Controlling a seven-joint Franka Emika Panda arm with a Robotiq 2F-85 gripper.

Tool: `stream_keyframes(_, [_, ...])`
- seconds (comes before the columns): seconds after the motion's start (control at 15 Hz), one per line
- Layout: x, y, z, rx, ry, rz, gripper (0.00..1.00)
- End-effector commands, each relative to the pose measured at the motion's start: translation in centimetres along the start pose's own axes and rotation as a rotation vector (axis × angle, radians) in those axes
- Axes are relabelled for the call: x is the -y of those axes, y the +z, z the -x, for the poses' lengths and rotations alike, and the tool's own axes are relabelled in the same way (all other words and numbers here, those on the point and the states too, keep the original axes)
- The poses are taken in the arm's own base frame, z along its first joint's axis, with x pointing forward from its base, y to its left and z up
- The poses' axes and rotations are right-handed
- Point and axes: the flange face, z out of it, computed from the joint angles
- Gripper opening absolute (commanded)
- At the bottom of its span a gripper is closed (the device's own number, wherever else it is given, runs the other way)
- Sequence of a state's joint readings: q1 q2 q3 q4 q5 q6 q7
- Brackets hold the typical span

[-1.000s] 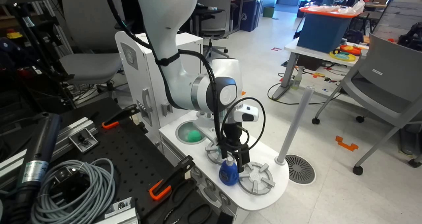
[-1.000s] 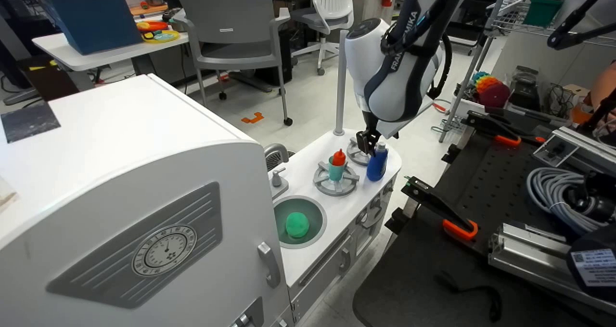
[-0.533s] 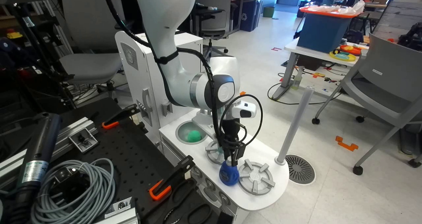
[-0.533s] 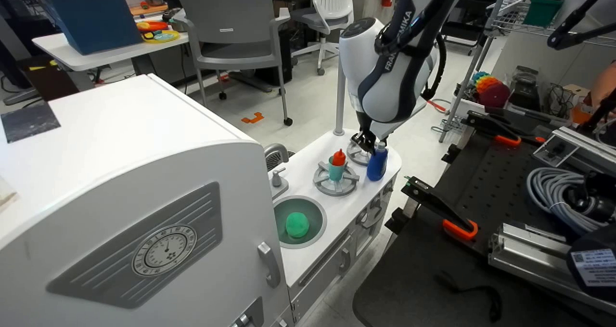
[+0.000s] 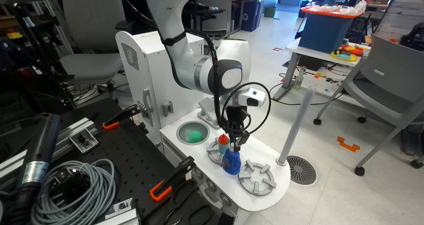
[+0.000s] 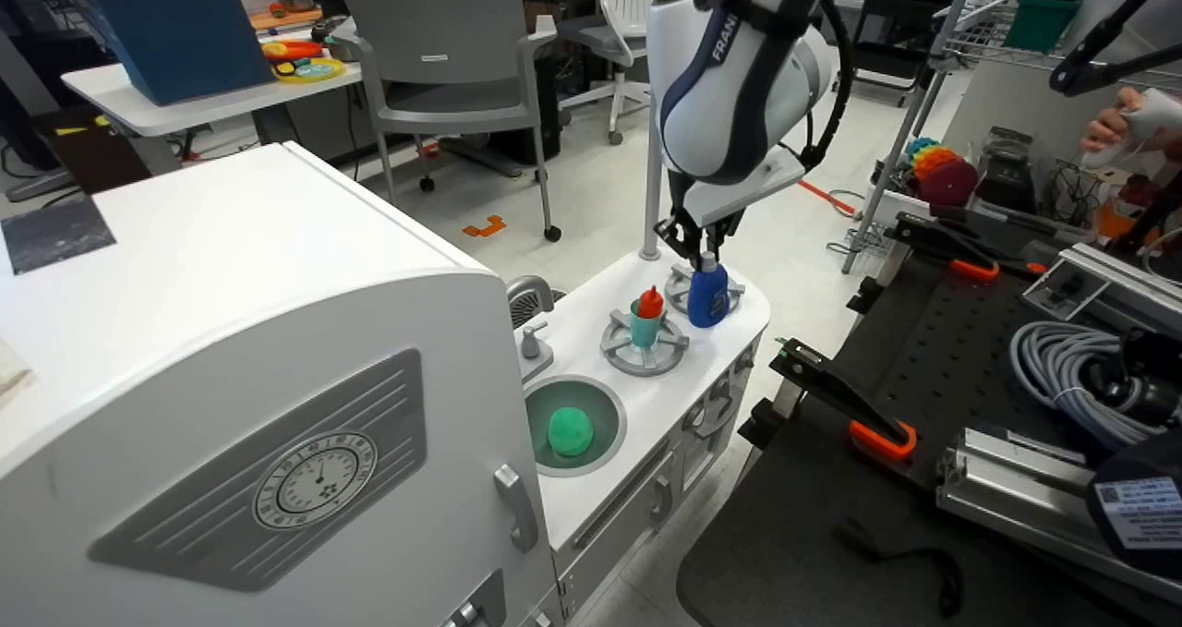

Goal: Move the blue bottle backward

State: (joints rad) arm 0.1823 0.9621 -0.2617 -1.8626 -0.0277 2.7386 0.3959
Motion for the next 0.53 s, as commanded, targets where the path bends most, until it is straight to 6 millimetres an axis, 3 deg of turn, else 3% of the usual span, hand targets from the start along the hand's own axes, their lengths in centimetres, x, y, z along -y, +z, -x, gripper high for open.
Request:
stream_keyframes(0.0, [-1.7, -4.9, -2.2, -0.051, 0.062, -0.079, 0.07])
stream_keyframes(0.13, [-2.4, -6.3, -4.3, -0.11, 0.095, -0.099, 0.07])
stream_keyframes(0.27, [-2.7, -6.5, -6.1, -0.135, 0.126, -0.099, 0.07])
stream_keyframes(0.47, [-2.3, -5.0, -8.1, -0.153, 0.158, -0.093, 0.07])
